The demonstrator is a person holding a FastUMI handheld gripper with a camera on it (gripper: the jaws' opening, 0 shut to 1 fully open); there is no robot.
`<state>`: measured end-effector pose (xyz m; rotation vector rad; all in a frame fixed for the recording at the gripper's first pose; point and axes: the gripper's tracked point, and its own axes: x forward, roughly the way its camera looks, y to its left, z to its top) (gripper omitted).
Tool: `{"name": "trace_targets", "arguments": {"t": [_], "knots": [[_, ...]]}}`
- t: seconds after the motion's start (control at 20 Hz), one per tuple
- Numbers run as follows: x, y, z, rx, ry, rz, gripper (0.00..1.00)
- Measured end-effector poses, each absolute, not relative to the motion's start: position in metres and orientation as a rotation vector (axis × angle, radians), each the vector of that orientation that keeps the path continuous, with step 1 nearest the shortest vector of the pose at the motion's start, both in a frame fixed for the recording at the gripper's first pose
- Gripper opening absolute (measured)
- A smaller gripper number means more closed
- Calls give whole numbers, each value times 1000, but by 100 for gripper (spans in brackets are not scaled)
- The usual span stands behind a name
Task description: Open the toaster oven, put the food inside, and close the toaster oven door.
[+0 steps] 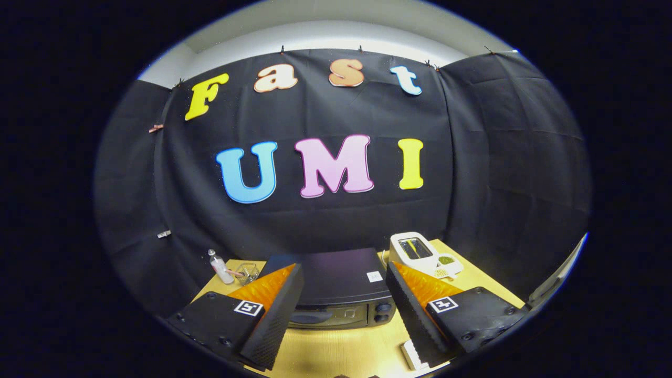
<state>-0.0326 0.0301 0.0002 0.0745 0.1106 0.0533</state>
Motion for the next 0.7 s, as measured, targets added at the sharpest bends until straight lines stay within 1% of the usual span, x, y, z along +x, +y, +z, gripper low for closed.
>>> {"name": "trace_targets", "arguments": {"t": [0.25, 0.4, 0.55, 0.7], "knots": [[-63, 8, -5, 88, 148, 92, 98], [-70, -11, -16, 62, 153, 83, 98], [-75, -5, -28, 95, 190, 119, 98], [-70, -7, -26, 75, 176, 126, 98]]}}
